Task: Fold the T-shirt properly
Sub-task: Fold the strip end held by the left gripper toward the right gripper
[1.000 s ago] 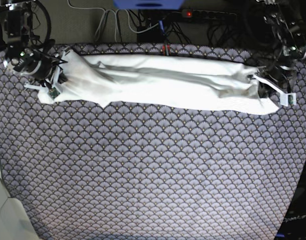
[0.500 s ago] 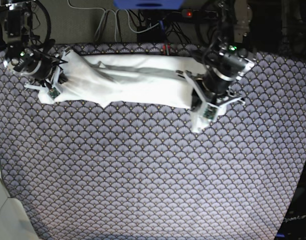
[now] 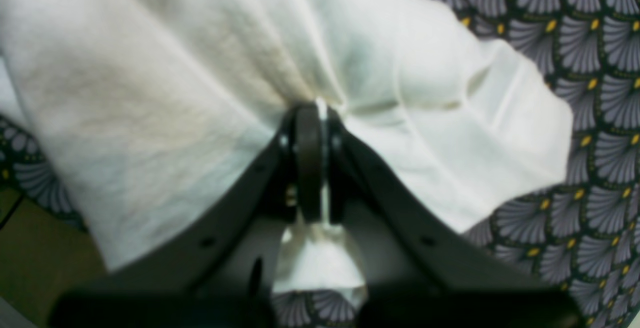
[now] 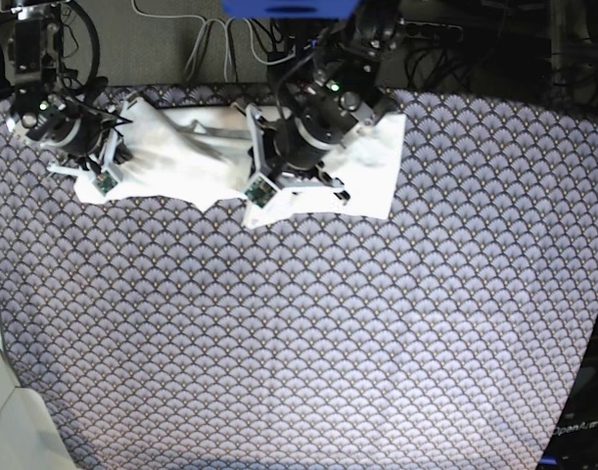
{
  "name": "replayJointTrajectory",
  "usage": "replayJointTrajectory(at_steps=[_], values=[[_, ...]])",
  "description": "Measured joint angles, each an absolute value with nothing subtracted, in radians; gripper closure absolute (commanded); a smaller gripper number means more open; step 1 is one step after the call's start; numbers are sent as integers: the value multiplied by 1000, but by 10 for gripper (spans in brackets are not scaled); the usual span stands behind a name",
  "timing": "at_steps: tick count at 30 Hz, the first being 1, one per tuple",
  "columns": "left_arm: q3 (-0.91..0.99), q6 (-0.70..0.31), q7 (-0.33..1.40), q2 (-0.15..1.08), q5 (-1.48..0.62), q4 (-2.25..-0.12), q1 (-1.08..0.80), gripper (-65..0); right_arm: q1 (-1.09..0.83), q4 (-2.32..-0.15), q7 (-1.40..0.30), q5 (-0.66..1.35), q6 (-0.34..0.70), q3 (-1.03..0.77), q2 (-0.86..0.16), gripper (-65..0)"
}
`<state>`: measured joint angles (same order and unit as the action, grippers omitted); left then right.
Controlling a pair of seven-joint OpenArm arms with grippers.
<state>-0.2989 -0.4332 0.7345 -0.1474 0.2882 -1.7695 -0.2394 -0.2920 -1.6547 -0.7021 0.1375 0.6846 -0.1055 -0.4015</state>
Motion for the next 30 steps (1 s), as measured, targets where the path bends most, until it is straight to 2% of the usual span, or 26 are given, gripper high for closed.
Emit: replayJointTrajectory(at_steps=[8, 11, 14, 16, 19, 22, 24, 26, 30], values=[[-304, -430, 737, -147, 288, -1735, -241, -20, -292, -1655, -702, 138, 685, -105, -402, 0], [-305, -431, 739, -146, 287, -1748, -246, -121, -292, -1655, -702, 138, 685, -105, -402, 0], [-325, -441, 749, -142, 282, -1776, -247, -288, -292, -1655, -702, 138, 685, -105, -402, 0], [-382, -443, 739, -109, 279, -1798, -240, -376, -292, -1655, -702, 138, 685, -105, -402, 0], [-472, -437, 745, -85, 280, -1831, -238, -419, -292, -1655, -702, 137, 685, -105, -402, 0], [-488, -442, 739, -89, 269, -1885, -238, -401, -292, -1655, -702, 138, 685, -105, -402, 0], [-480, -438, 741, -89, 279, -1918, -237, -353, -292, -1655, -702, 138, 685, -105, -402, 0], [-459, -432, 741, -85, 284, -1940, -240, -261, -292, -1655, -702, 138, 685, -105, -402, 0], [-278, -435, 789, -86, 274, -1961, -273, 0, -293, -1673, -722, 138, 688, -104, -407, 0]])
